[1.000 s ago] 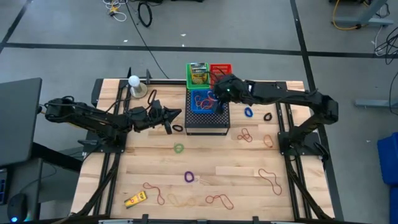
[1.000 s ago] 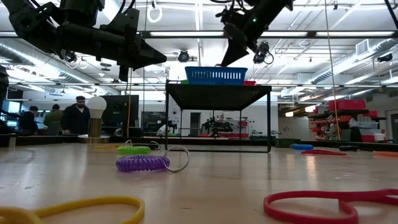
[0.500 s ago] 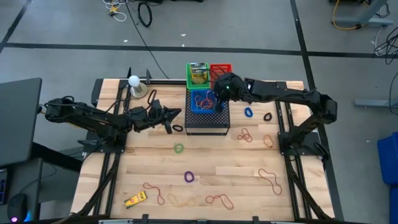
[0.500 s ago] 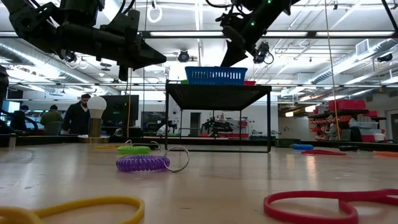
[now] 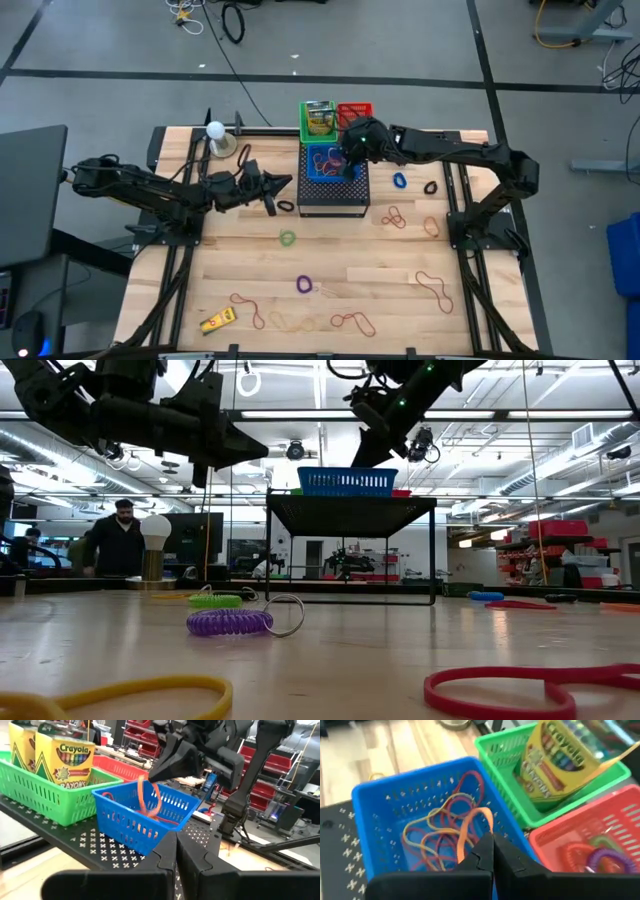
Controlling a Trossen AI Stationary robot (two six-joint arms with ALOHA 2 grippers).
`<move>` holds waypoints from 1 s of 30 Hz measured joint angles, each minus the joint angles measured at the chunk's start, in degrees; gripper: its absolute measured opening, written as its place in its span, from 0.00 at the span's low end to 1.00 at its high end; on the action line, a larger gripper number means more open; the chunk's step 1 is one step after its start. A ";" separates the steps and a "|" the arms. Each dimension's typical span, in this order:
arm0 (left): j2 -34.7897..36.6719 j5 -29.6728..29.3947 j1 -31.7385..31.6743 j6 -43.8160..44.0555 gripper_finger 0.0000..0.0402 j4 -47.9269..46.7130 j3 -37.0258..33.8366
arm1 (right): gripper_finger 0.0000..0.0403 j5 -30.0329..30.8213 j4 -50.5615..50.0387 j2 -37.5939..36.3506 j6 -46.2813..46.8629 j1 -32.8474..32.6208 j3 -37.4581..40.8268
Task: Pick & Place Office Desk Supplies
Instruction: Put the orange rubber band into the blue bin on the shelf, then put the green spring keychain into the red bin on the shelf
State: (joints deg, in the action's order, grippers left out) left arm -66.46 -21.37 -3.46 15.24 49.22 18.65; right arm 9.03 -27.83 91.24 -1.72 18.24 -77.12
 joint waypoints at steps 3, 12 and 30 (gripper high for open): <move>0.00 0.04 -0.81 -0.20 0.03 0.33 0.05 | 0.00 -1.95 0.42 0.72 0.43 -0.11 0.00; 0.00 0.00 -1.92 0.93 0.03 2.52 0.05 | 0.19 -3.55 3.84 1.44 2.37 -1.20 0.02; 0.00 1.50 -2.27 4.91 0.03 3.36 0.05 | 0.18 -3.65 -2.65 -9.37 5.10 -1.70 0.65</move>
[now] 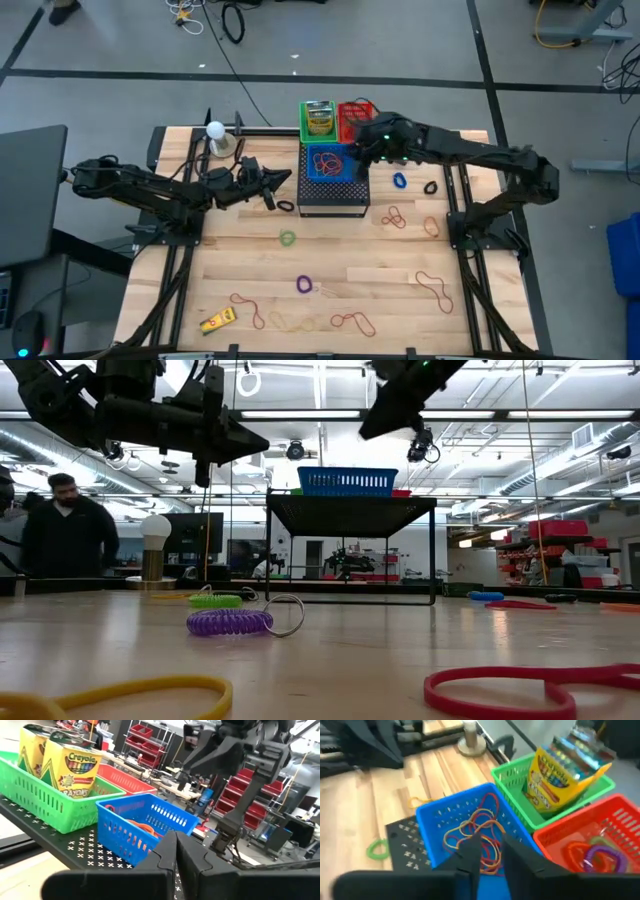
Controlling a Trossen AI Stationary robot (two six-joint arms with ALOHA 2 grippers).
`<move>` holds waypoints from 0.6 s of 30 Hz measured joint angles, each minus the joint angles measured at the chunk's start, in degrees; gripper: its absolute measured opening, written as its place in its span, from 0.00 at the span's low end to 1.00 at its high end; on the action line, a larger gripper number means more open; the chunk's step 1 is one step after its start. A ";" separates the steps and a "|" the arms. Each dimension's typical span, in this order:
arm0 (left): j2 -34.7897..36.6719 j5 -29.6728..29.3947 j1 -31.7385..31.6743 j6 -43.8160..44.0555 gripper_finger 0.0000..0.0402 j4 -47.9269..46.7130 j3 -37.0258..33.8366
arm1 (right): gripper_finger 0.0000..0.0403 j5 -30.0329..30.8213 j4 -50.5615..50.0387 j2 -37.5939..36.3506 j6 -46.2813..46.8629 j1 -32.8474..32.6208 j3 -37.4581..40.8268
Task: Pick & Place Office Desk Supplies
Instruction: Put the green spring keychain into the red bin on the shelf
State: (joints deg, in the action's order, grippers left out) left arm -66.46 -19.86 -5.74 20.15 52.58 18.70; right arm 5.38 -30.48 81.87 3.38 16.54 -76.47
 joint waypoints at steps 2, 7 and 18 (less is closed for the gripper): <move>0.00 -0.01 -0.02 -0.41 0.03 -0.01 0.00 | 0.09 -0.57 2.79 -2.50 -0.06 -0.48 3.31; 0.04 -1.10 -0.85 2.81 0.02 -4.53 0.02 | 0.03 -2.65 16.57 -8.78 2.75 -3.37 14.50; 0.24 1.88 2.88 2.42 0.01 -29.41 11.07 | 0.02 1.26 20.22 -21.73 4.69 -9.52 27.68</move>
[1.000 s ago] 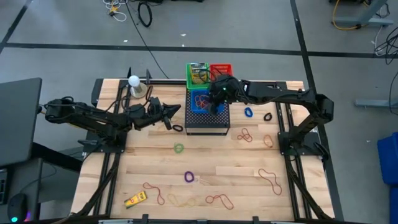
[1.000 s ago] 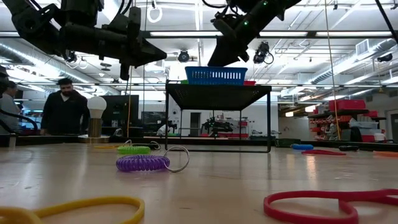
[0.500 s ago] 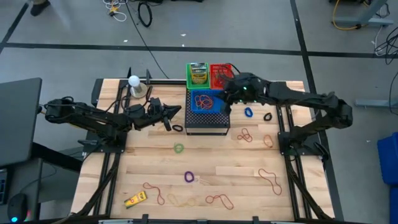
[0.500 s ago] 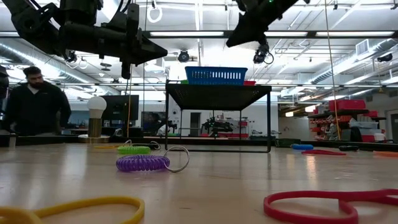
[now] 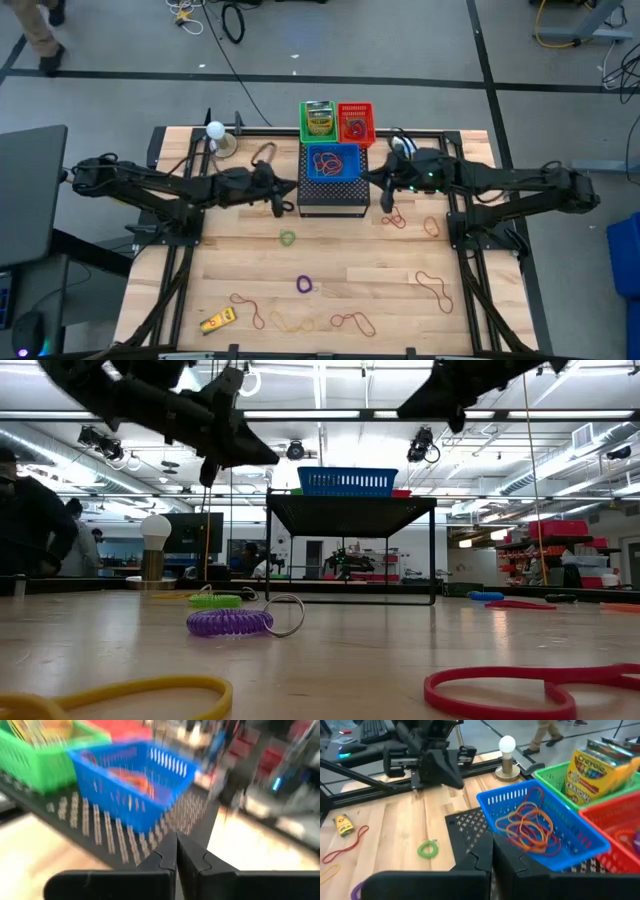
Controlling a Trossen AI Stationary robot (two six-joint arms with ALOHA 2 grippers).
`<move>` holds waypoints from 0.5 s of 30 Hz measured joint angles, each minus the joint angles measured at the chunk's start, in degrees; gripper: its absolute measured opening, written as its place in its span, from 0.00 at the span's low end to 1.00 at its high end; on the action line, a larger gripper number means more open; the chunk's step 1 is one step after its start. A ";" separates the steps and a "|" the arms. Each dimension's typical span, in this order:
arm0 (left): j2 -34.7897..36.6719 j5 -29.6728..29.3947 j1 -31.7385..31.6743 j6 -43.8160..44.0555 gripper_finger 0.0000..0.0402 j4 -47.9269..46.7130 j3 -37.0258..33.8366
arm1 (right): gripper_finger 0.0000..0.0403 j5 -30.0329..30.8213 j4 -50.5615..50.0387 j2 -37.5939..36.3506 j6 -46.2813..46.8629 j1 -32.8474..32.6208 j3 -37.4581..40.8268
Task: Pick & Place Office Desk Supplies
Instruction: Put the green spring keychain into the red bin on the shelf
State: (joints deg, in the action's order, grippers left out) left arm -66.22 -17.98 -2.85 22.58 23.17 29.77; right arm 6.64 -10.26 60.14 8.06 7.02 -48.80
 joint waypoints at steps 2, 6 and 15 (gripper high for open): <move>-0.02 -0.02 1.68 0.14 0.01 -10.18 3.83 | 0.02 0.96 0.19 -1.91 0.72 -0.76 1.71; -0.02 0.53 4.93 3.56 0.02 -25.80 9.68 | 0.01 2.60 0.15 -4.64 1.17 -2.18 4.06; -0.89 2.08 14.74 20.39 0.07 -46.60 12.45 | 0.02 2.73 -1.40 -5.62 -0.62 -2.72 5.20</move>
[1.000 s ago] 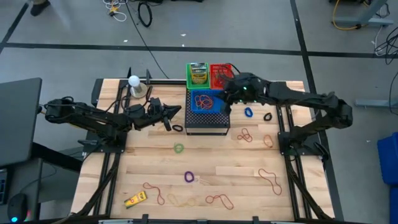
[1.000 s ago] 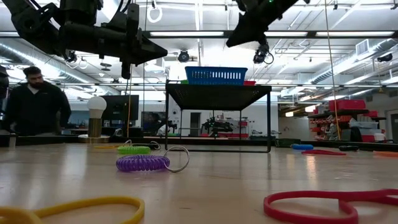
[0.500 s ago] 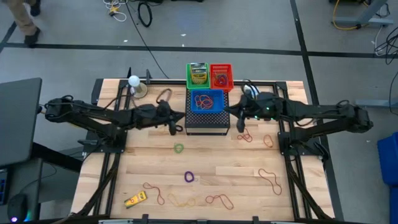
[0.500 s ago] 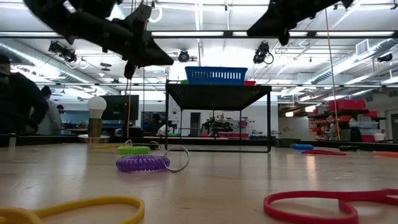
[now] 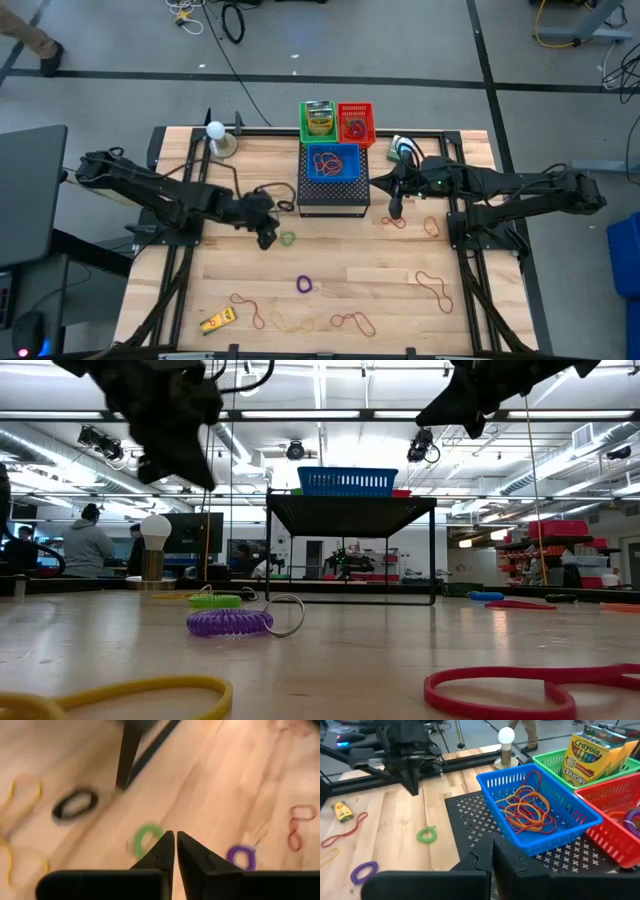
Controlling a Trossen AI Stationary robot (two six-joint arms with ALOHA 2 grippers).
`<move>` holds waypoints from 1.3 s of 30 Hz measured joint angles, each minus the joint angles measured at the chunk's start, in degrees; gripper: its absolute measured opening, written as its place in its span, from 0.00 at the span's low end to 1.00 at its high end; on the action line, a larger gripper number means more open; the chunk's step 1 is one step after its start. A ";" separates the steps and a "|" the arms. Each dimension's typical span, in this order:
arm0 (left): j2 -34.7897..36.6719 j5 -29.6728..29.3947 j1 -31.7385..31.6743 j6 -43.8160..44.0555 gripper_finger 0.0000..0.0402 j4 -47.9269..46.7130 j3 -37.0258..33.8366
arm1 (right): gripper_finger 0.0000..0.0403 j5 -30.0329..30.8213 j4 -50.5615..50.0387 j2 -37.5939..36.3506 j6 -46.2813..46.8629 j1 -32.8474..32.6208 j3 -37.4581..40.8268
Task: Pick & Place Office Desk Supplies
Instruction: Put the green spring keychain into the red bin on the shelf
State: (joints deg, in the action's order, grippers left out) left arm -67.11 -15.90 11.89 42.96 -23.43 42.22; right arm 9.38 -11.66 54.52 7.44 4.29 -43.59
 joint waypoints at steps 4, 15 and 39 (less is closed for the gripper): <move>-3.28 -0.77 3.81 6.35 0.14 -1.71 -0.02 | 0.02 -0.02 -0.07 0.07 -1.56 0.02 0.00; -17.57 -0.99 1.03 10.18 0.36 1.44 -0.07 | 0.03 -0.32 -0.40 0.07 -3.87 0.04 0.00; -24.18 2.22 -1.48 9.67 0.04 2.75 -0.02 | 0.03 -0.80 -0.11 0.09 -3.78 0.00 0.00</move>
State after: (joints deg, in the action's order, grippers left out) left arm -91.29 -13.68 10.41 52.63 -20.68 42.19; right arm 8.58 -11.77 54.61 3.66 4.30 -43.59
